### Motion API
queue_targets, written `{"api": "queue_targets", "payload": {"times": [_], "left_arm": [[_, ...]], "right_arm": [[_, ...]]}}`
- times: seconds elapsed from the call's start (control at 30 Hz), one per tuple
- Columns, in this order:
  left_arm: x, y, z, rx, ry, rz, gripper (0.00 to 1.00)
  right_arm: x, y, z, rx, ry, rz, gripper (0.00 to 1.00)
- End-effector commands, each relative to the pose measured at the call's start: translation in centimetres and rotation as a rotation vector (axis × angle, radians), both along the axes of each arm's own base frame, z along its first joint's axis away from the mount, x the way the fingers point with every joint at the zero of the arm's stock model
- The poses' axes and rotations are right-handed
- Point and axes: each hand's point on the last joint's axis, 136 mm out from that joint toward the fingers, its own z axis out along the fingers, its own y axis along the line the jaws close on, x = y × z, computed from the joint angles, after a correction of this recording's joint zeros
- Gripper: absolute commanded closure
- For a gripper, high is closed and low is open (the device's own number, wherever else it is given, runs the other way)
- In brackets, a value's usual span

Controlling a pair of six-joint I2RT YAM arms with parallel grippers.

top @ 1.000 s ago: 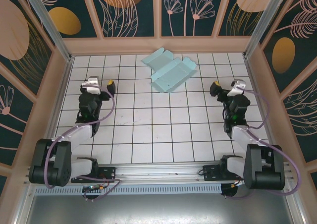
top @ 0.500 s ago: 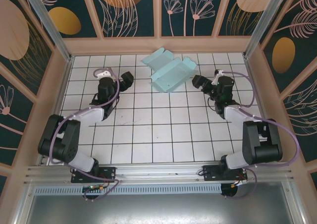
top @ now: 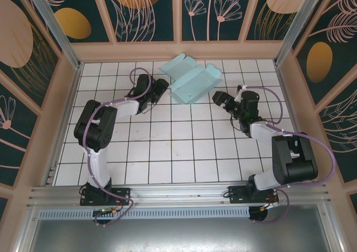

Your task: Fold the paper box

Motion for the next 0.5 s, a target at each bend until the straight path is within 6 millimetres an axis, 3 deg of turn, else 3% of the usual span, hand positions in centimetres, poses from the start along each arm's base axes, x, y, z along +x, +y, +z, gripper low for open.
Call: {"api": "queue_targets", "payload": {"times": [0.0, 0.4, 0.47], "left_arm": [[-0.3, -0.8, -2.7, -0.04, 0.131, -0.003, 0.44], [1.9, -3.1, -6.4, -0.091, 0.205, -0.028, 0.59], [2.4, -3.5, -6.7, -0.101, 0.217, -0.031, 0.67]], "right_arm": [[-0.6, 0.0, 1.2, 0.02, -0.029, -0.007, 0.05], [-1.0, -0.6, 0.5, 0.009, -0.006, -0.043, 0.05], [-1.1, -0.8, 0.3, 0.012, 0.006, -0.051, 0.05]]}}
